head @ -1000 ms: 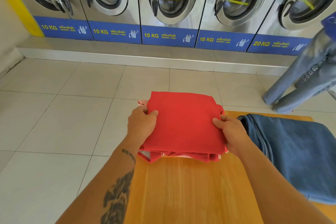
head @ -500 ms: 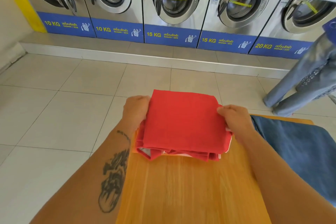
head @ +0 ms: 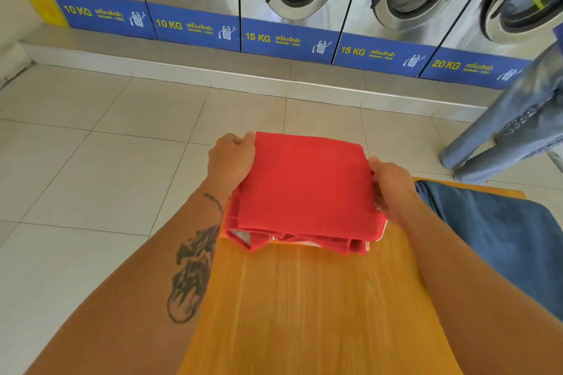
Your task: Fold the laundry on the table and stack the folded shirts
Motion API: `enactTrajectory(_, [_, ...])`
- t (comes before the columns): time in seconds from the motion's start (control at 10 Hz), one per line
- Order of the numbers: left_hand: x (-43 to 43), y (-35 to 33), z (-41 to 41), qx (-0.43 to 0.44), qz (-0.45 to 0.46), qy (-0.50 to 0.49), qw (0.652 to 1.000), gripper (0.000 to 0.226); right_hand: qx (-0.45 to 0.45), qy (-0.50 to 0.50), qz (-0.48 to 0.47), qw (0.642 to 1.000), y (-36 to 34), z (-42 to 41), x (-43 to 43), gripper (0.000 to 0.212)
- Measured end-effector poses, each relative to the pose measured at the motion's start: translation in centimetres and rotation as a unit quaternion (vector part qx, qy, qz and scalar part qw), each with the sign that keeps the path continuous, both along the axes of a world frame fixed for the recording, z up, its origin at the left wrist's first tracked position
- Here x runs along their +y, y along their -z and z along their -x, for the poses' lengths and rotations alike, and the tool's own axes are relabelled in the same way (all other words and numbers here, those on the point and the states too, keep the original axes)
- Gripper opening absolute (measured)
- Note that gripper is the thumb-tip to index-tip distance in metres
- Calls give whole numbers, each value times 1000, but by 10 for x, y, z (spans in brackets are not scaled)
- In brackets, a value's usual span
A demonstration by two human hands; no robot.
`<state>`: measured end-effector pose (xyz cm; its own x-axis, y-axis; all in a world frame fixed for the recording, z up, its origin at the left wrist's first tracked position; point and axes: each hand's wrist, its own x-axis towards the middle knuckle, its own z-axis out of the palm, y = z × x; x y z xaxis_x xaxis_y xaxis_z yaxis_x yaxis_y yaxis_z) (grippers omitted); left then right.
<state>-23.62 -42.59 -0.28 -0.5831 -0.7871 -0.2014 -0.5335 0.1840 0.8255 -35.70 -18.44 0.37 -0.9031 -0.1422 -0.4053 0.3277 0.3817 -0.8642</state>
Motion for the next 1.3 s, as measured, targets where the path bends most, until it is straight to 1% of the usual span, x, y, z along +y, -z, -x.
enactTrajectory(0.1, [10,1,-28,-18,59,74,995,25,-22,-86,13,996,10,-14,17,34])
enactTrajectory(0.2, [25,25,-52,19,117,147,982,32,17,-92,14,996,20,-31,32,39])
enactTrajectory(0.3, [22,37,-62,29,148,102,983,32,100,-67,-80,989,10,-39,32,36])
enactTrajectory(0.4, [14,16,-44,33,258,19,965,32,295,-47,-213,930,-10,-37,9,33])
enactTrajectory(0.5, [33,-3,-9,113,308,105,939,37,385,-159,-232,879,-14,-31,-30,46])
enactTrajectory(0.6, [39,28,11,41,316,238,917,45,286,-265,-329,860,10,-27,-54,55])
enactTrajectory(0.7, [30,54,12,10,257,218,941,49,242,-270,-332,871,35,-21,-54,56])
enactTrajectory(0.8, [31,55,17,0,259,207,943,54,255,-255,-313,879,37,-18,-52,55])
enactTrajectory(0.9, [34,54,23,-18,261,173,949,58,257,-251,-297,885,35,-17,-52,54])
enactTrajectory(1.0, [39,55,23,-53,265,160,949,60,225,-289,-312,877,30,-9,-53,56])
enactTrajectory(1.1, [42,46,20,-129,287,181,932,67,175,-338,-352,855,10,-11,-50,61])
enactTrajectory(1.2, [49,20,13,-216,308,191,907,69,180,-361,-398,824,-14,-22,-37,63])
enactTrajectory(1.3, [72,-4,-4,-224,338,209,890,64,216,-356,-388,822,-34,-37,1,63])
